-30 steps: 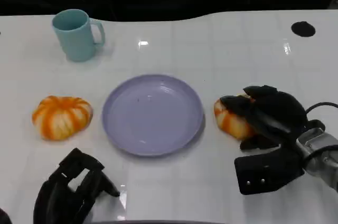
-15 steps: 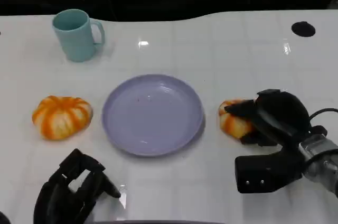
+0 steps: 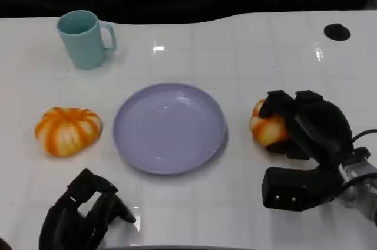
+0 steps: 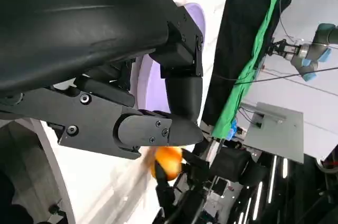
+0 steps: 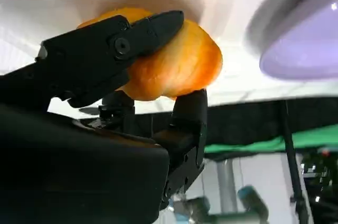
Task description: Grasp the bread from the table and place it into the plate.
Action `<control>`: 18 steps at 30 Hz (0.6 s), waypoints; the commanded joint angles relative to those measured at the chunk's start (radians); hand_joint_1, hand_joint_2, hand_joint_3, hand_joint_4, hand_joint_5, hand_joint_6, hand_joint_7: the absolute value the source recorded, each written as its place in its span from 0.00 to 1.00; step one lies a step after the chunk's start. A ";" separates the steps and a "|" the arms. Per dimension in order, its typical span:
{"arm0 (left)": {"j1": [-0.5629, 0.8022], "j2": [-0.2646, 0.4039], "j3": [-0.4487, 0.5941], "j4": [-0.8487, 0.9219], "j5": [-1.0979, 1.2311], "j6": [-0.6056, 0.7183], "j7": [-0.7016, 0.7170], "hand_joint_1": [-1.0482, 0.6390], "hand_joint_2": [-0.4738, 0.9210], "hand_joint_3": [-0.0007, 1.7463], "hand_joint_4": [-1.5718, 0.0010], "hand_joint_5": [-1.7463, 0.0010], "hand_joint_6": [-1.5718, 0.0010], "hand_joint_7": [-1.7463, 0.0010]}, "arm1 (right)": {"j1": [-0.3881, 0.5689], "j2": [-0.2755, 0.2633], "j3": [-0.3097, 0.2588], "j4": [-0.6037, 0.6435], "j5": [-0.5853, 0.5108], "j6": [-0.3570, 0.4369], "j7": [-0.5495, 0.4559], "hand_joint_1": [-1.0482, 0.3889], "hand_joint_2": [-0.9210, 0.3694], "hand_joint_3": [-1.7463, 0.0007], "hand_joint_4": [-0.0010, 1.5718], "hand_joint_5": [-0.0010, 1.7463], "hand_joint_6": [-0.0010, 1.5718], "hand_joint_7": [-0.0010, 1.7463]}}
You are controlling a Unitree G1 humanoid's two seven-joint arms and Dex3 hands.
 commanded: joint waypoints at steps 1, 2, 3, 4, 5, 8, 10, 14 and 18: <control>-0.010 0.013 -0.001 0.008 -0.002 -0.010 0.002 0.32 1.00 0.15 0.62 0.00 0.69 0.14 | -0.044 0.011 -0.053 -0.029 0.064 -0.052 0.015 0.65 0.00 0.80 0.44 1.00 0.32 1.00; -0.011 0.013 -0.001 0.010 -0.001 -0.013 0.002 0.32 1.00 0.15 0.62 0.00 0.69 0.14 | -0.047 0.014 -0.060 -0.033 0.072 -0.059 0.020 0.65 0.00 0.80 0.45 1.00 0.33 1.00; -0.013 0.016 0.000 0.013 -0.002 -0.014 -0.001 0.32 1.00 0.15 0.62 0.00 0.69 0.14 | -0.054 0.018 -0.067 -0.040 0.081 -0.065 0.034 0.65 0.00 0.80 0.45 1.00 0.34 1.00; -0.013 0.017 0.001 0.013 -0.003 -0.009 -0.001 0.32 1.00 0.15 0.62 0.00 0.68 0.14 | -0.062 0.023 -0.075 -0.049 0.091 -0.077 0.048 0.65 0.01 0.79 0.46 1.00 0.34 1.00; -0.013 0.018 0.001 0.010 -0.004 -0.005 0.001 0.31 1.00 0.15 0.62 0.00 0.68 0.14 | -0.070 0.028 -0.080 -0.060 0.098 -0.088 0.058 0.66 0.01 0.78 0.46 1.00 0.35 0.99; -0.012 0.020 -0.002 0.003 -0.001 0.002 0.007 0.32 1.00 0.15 0.61 0.00 0.68 0.14 | -0.088 0.042 -0.085 -0.087 0.108 -0.115 0.078 0.67 0.10 0.67 0.48 1.00 0.38 0.97; -0.018 0.020 0.000 0.016 -0.002 -0.005 0.004 0.32 1.00 0.15 0.62 0.00 0.68 0.14 | -0.098 0.053 -0.086 -0.104 0.112 -0.128 0.091 0.69 0.19 0.57 0.49 1.00 0.39 0.97; -0.028 0.019 0.005 0.035 -0.006 -0.017 -0.005 0.32 1.00 0.15 0.62 0.00 0.68 0.14 | -0.107 0.072 -0.084 -0.134 0.111 -0.126 0.111 0.69 0.24 0.51 0.50 1.00 0.43 0.94; -0.022 0.019 0.000 0.026 0.005 -0.020 0.002 0.32 1.00 0.15 0.62 0.00 0.68 0.14 | -0.122 0.095 -0.069 -0.150 0.098 -0.127 0.136 0.68 0.25 0.49 0.51 1.00 0.46 0.90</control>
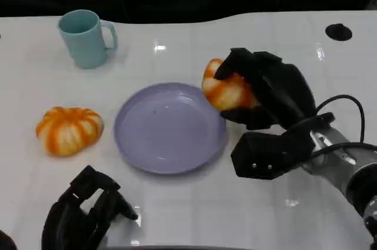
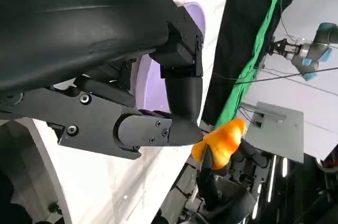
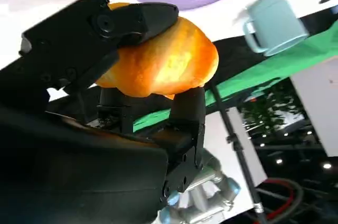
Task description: Grasp the bread from the table and place it into the plate.
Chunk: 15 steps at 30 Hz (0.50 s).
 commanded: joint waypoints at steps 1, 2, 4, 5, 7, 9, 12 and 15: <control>0.006 0.016 -0.001 -0.009 0.006 -0.019 0.005 0.32 1.00 0.16 0.62 0.00 0.68 0.14 | -0.040 0.018 0.010 -0.022 -0.005 -0.001 0.026 0.68 0.25 0.49 0.51 1.00 0.47 0.89; 0.007 0.016 -0.001 -0.010 0.007 -0.018 0.006 0.32 1.00 0.16 0.62 0.00 0.68 0.14 | -0.044 0.023 0.016 -0.023 -0.009 0.006 0.030 0.68 0.25 0.49 0.51 1.00 0.48 0.88; 0.007 0.017 -0.001 -0.010 0.006 -0.016 0.005 0.32 1.00 0.16 0.62 0.00 0.69 0.14 | -0.059 0.043 0.037 -0.019 -0.028 0.022 0.036 0.68 0.25 0.49 0.51 1.00 0.48 0.87; 0.007 0.018 -0.001 -0.009 0.006 -0.017 0.004 0.32 1.00 0.16 0.62 0.00 0.69 0.13 | -0.063 0.049 0.043 -0.018 -0.036 0.029 0.038 0.67 0.25 0.49 0.50 1.00 0.47 0.87; 0.003 0.019 -0.001 -0.004 0.005 -0.012 0.006 0.32 1.00 0.16 0.62 0.00 0.68 0.13 | -0.080 0.077 0.057 -0.001 -0.051 0.043 0.041 0.67 0.24 0.51 0.50 1.00 0.47 0.88; 0.003 0.018 -0.001 -0.007 0.005 -0.004 0.014 0.31 1.00 0.15 0.61 0.00 0.68 0.12 | -0.095 0.100 0.069 0.016 -0.058 0.055 0.043 0.66 0.22 0.55 0.50 1.00 0.45 0.91; 0.008 0.016 -0.004 -0.014 0.003 -0.001 0.013 0.31 1.00 0.14 0.61 0.00 0.68 0.13 | -0.115 0.133 0.083 0.046 -0.074 0.085 0.043 0.67 0.19 0.61 0.51 1.00 0.42 0.95; 0.007 0.014 -0.005 -0.007 0.004 -0.019 0.002 0.31 1.00 0.15 0.61 0.00 0.68 0.13 | -0.128 0.158 0.081 0.068 -0.065 0.106 0.072 0.65 0.11 0.67 0.50 1.00 0.38 0.99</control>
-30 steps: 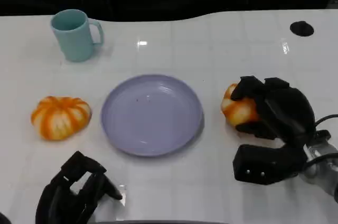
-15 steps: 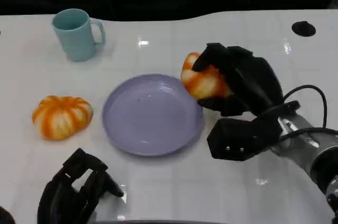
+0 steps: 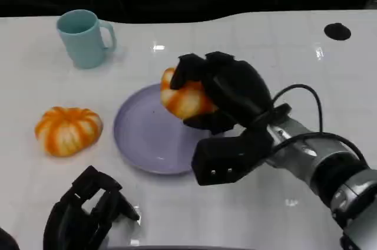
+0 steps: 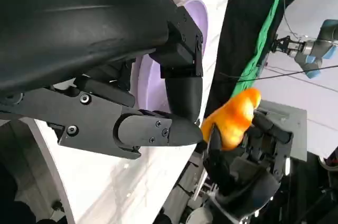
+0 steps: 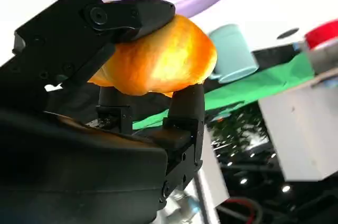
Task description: Grasp the bread from the table and place it into the plate.
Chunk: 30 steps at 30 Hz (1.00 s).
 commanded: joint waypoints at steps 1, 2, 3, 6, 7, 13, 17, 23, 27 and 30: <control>0.007 0.012 0.003 -0.005 -0.002 -0.019 -0.001 0.31 1.00 0.15 0.61 0.00 0.68 0.13 | -0.035 0.026 -0.001 0.033 0.011 0.028 0.027 0.65 0.10 0.68 0.50 1.00 0.38 1.00; 0.008 0.011 0.002 -0.006 -0.004 -0.016 -0.001 0.31 1.00 0.15 0.61 0.00 0.68 0.13 | -0.035 0.032 -0.001 0.037 0.012 0.031 0.027 0.64 0.11 0.68 0.51 1.00 0.38 1.00; 0.008 0.009 0.003 -0.008 -0.006 -0.014 0.000 0.31 1.00 0.15 0.61 0.00 0.68 0.13 | -0.035 0.038 -0.001 0.040 0.012 0.037 0.027 0.64 0.11 0.68 0.51 1.00 0.38 1.00; 0.013 0.007 0.001 -0.012 -0.006 -0.017 -0.002 0.31 1.00 0.15 0.61 0.00 0.68 0.13 | -0.031 0.052 0.009 0.049 0.003 0.047 0.013 0.66 0.14 0.65 0.54 1.00 0.39 1.00; 0.015 0.007 0.000 -0.013 -0.005 -0.019 -0.002 0.31 1.00 0.15 0.61 0.00 0.68 0.12 | -0.030 0.054 0.013 0.051 0.001 0.050 0.010 0.65 0.14 0.64 0.54 1.00 0.40 1.00; 0.021 0.006 -0.004 -0.019 -0.002 -0.019 0.000 0.31 1.00 0.15 0.62 0.00 0.69 0.12 | -0.026 0.065 0.035 0.062 -0.014 0.076 0.012 0.60 0.08 0.83 0.51 0.95 0.52 0.63; 0.020 0.004 -0.003 -0.016 -0.006 -0.020 -0.003 0.31 1.00 0.15 0.62 0.00 0.69 0.13 | -0.039 0.065 0.053 0.066 -0.016 0.111 0.093 0.47 0.00 0.87 0.43 0.40 0.48 0.15; 0.013 0.006 -0.003 -0.006 0.000 -0.029 -0.001 0.31 1.00 0.15 0.61 0.00 0.69 0.13 | -0.054 0.055 0.069 0.062 -0.019 0.132 0.277 0.28 0.00 0.83 0.11 0.17 0.20 0.01; 0.014 0.006 -0.004 -0.011 0.000 -0.023 0.004 0.31 1.00 0.15 0.61 0.00 0.68 0.12 | -0.051 0.049 0.066 0.051 -0.013 0.129 0.324 0.19 0.00 0.84 0.01 0.12 0.12 0.00; 0.014 0.004 -0.003 -0.011 -0.003 -0.017 0.005 0.31 1.00 0.15 0.61 0.00 0.69 0.12 | -0.048 0.046 0.061 0.045 -0.007 0.129 0.338 0.15 0.00 0.79 0.00 0.06 0.09 0.01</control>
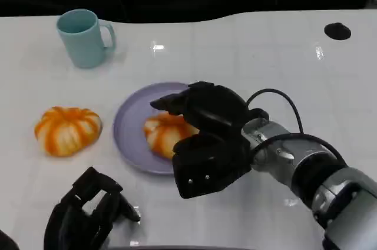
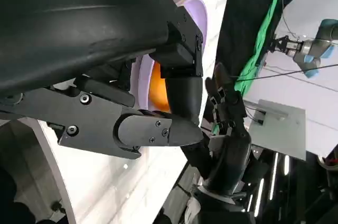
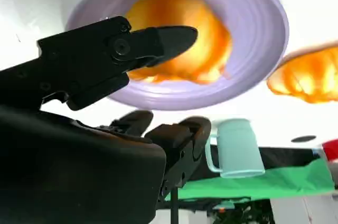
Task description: Grasp the bread from the table and place it into the plate.
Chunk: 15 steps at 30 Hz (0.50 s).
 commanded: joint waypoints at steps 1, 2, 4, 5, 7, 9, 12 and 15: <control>0.005 0.010 0.001 -0.008 -0.003 -0.001 0.008 0.31 1.00 0.15 0.61 0.00 0.69 0.12 | -0.020 -0.014 -0.008 -0.020 0.016 -0.003 0.025 0.14 0.00 0.78 0.00 0.05 0.09 0.00; 0.005 0.009 0.001 -0.009 -0.002 -0.002 0.009 0.31 1.00 0.15 0.61 0.00 0.69 0.12 | -0.019 -0.015 -0.010 -0.022 0.019 -0.003 0.029 0.13 0.00 0.76 0.00 0.03 0.08 0.00; 0.004 0.010 0.001 -0.006 -0.002 -0.005 0.006 0.31 1.00 0.15 0.61 0.00 0.68 0.12 | -0.015 -0.021 -0.025 -0.030 0.036 -0.013 0.046 0.11 0.00 0.75 0.00 0.02 0.07 0.00; 0.003 0.011 0.000 -0.005 0.001 -0.007 0.007 0.31 1.00 0.15 0.61 0.00 0.68 0.12 | -0.011 -0.026 -0.034 -0.037 0.047 -0.022 0.057 0.10 0.00 0.74 0.00 0.01 0.07 0.00; 0.003 0.011 0.000 -0.004 0.003 -0.009 0.010 0.31 1.00 0.15 0.61 0.00 0.68 0.12 | -0.005 -0.035 -0.045 -0.048 0.064 -0.038 0.072 0.09 0.00 0.74 0.00 0.01 0.06 0.00; 0.003 0.010 0.000 -0.005 0.002 -0.006 0.010 0.31 1.00 0.15 0.60 0.00 0.68 0.12 | 0.001 -0.044 -0.052 -0.058 0.076 -0.053 0.079 0.08 0.00 0.74 0.00 0.00 0.06 0.00; 0.002 0.008 0.001 -0.006 -0.001 -0.004 0.010 0.30 1.00 0.14 0.60 0.00 0.67 0.13 | 0.023 -0.070 -0.083 -0.089 0.115 -0.101 0.106 0.08 0.00 0.74 0.01 0.01 0.06 0.00; -0.002 0.009 0.001 -0.003 -0.002 -0.001 0.008 0.30 1.00 0.14 0.60 0.00 0.67 0.13 | 0.063 -0.100 -0.123 -0.126 0.166 -0.175 0.115 0.10 0.00 0.75 0.05 0.02 0.08 0.01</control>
